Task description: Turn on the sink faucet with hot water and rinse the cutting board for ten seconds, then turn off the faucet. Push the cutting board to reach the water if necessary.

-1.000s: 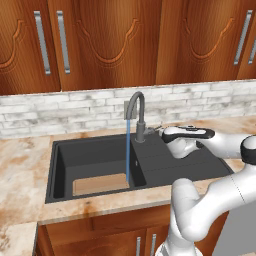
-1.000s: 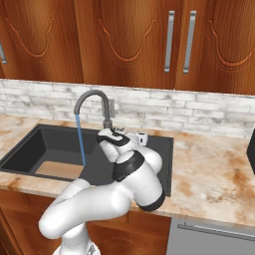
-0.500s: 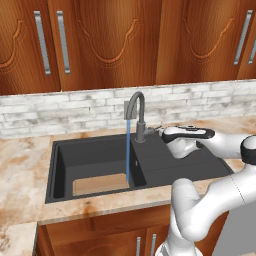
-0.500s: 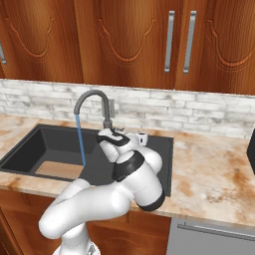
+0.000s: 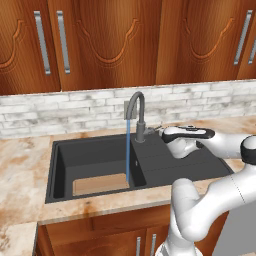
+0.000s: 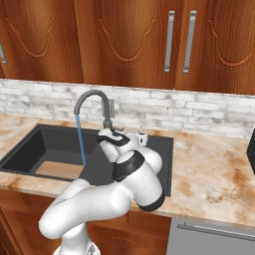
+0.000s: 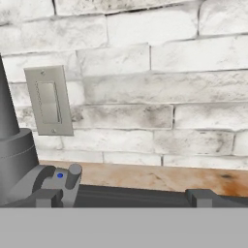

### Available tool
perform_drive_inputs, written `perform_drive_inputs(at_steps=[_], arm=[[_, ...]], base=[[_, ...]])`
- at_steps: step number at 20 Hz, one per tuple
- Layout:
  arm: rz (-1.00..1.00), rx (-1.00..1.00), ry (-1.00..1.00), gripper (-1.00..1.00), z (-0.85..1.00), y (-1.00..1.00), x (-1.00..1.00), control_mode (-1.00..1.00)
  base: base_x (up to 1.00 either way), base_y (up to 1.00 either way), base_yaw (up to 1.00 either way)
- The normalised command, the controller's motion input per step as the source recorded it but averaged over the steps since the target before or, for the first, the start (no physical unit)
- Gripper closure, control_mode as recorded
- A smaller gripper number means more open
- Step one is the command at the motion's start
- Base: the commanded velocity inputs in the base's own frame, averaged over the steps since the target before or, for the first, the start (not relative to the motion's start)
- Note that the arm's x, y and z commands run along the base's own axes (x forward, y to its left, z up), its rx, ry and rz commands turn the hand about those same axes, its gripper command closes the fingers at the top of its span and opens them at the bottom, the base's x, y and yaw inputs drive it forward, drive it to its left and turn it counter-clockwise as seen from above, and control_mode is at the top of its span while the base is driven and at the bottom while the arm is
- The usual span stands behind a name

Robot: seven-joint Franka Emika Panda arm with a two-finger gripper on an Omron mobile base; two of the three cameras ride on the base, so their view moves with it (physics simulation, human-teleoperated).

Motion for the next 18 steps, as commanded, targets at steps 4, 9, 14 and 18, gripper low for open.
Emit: perform_drive_inputs(at_steps=[4,9,14,18], arm=[[0.0,0.0,0.0,-1.0,0.0,0.0,0.0,-1.0],[0.0,0.0,0.0,-1.0,0.0,0.0,0.0,-1.0],[0.0,0.0,0.0,-1.0,0.0,0.0,0.0,-1.0],[0.0,0.0,0.0,-1.0,0.0,0.0,0.0,-1.0]], base=[[0.0,0.0,0.0],[0.0,0.0,0.0],[0.0,0.0,0.0],[0.0,0.0,0.0]])
